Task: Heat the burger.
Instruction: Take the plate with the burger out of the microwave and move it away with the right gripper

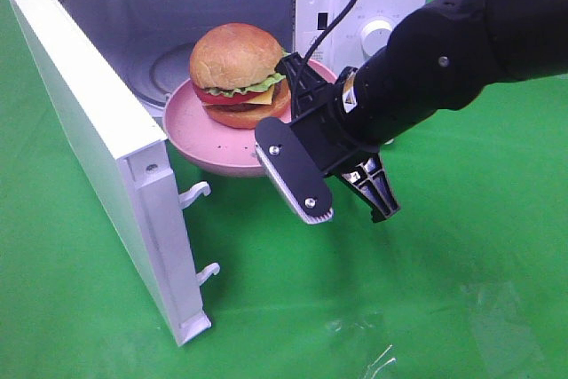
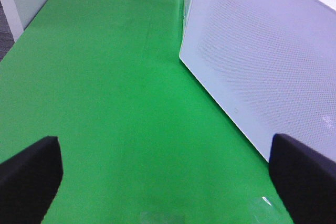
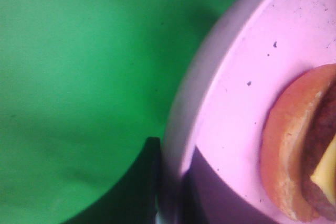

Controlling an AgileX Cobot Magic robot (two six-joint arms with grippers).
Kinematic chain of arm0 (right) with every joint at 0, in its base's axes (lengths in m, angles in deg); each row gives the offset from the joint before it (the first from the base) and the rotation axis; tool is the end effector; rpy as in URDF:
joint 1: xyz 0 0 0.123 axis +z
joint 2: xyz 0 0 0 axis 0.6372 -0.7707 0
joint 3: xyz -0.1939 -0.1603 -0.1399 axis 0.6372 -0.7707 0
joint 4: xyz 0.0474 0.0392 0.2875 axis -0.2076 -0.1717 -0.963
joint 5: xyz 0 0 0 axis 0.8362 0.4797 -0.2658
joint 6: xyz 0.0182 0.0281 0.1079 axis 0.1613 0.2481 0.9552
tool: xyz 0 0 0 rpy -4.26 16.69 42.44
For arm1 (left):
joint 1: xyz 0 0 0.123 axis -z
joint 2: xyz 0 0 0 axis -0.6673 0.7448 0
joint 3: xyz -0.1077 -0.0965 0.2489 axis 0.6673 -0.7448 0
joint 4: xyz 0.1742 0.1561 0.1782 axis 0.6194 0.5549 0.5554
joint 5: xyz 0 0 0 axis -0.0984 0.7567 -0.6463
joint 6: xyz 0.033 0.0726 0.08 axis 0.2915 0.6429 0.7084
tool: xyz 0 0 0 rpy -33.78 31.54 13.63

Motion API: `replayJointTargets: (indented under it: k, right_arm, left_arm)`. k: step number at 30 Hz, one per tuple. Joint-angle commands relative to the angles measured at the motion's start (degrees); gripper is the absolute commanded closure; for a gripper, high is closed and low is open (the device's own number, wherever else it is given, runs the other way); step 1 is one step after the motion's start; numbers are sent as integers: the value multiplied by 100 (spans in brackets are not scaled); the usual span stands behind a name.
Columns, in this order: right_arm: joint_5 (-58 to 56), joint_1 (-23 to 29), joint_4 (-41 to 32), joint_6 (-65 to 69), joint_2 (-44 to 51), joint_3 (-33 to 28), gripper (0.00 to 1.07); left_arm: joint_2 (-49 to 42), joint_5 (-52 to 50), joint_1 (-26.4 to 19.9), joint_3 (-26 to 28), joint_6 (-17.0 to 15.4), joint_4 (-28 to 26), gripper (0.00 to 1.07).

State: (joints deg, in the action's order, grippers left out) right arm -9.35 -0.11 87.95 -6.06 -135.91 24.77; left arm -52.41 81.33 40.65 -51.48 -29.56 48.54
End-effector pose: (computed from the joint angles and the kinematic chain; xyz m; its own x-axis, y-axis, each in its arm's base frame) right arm 0.3112 0.2516 0.1495 0.6303 -0.7755 0.0357 -0.5903 -0.5086 -0.6268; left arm 0.0477 -0.0032 0.2941 -0.4239 -0.1253 -0.8970 -0.0369 0.9920 -0.1211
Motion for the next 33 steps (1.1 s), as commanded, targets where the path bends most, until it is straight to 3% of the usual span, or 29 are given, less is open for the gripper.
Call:
replayJointTargets:
  k: [1,24,33]
  right_arm:
    - [413,-11,40,29,309,-138,107]
    - [229,-11,246,739,2458,-1896,107]
    - [-493,-11,911,1742,3484,-2355,107]
  left_arm:
    - [-109,-23,-11,-23,-6,-11,5]
    - [-109,-23,-11,-23,-6,-11,5]
    - [-109,-23,-11,-23,-6,-11,5]
